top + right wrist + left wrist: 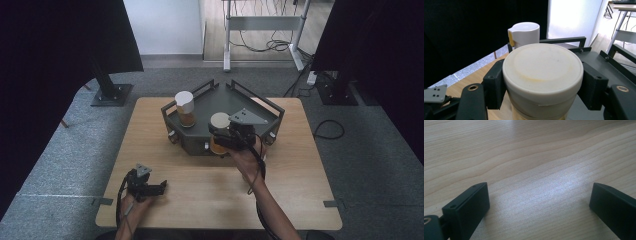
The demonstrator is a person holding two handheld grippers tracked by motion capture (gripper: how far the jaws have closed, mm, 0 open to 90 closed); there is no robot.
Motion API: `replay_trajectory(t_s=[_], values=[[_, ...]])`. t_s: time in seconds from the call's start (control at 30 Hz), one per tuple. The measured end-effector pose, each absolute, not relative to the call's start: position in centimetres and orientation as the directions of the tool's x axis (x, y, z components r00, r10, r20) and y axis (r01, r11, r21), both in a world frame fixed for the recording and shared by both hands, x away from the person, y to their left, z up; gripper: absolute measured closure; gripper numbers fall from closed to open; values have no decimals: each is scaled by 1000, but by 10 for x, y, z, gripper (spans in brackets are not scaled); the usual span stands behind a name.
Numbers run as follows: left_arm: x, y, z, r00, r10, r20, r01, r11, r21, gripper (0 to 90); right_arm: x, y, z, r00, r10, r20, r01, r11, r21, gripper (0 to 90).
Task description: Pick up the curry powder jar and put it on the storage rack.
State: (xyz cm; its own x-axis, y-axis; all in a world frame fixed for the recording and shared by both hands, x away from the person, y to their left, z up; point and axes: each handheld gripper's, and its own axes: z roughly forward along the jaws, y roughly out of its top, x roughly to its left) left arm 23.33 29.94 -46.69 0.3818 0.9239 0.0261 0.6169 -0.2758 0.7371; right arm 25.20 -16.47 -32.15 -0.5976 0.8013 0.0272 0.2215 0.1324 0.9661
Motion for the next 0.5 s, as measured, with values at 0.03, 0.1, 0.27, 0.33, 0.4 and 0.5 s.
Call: replay_trajectory(t_s=[0.03,0.1,0.27,0.33,0.4,0.5], values=[[233,299,-467,382,924,26,617,-276,737,25,254,-164,-320,-600,800,25,222,136,965,328],[233,299,-467,382,924,26,617,-276,737,25,257,-162,-320,-598,801,20,219,140,966,328],[233,299,-467,382,924,25,617,-275,737,26,270,-158,-316,-585,811,12,223,147,964,328],[233,299,-467,382,924,26,617,-276,737,26,275,-157,-315,-581,814,12,222,145,964,328],[233,299,-467,383,924,26,617,-276,737,26,282,-156,-312,-578,816,8,221,147,964,328],[233,300,-467,383,923,26,617,-277,737,26,290,-154,-311,-574,819,1,216,150,965,328]])
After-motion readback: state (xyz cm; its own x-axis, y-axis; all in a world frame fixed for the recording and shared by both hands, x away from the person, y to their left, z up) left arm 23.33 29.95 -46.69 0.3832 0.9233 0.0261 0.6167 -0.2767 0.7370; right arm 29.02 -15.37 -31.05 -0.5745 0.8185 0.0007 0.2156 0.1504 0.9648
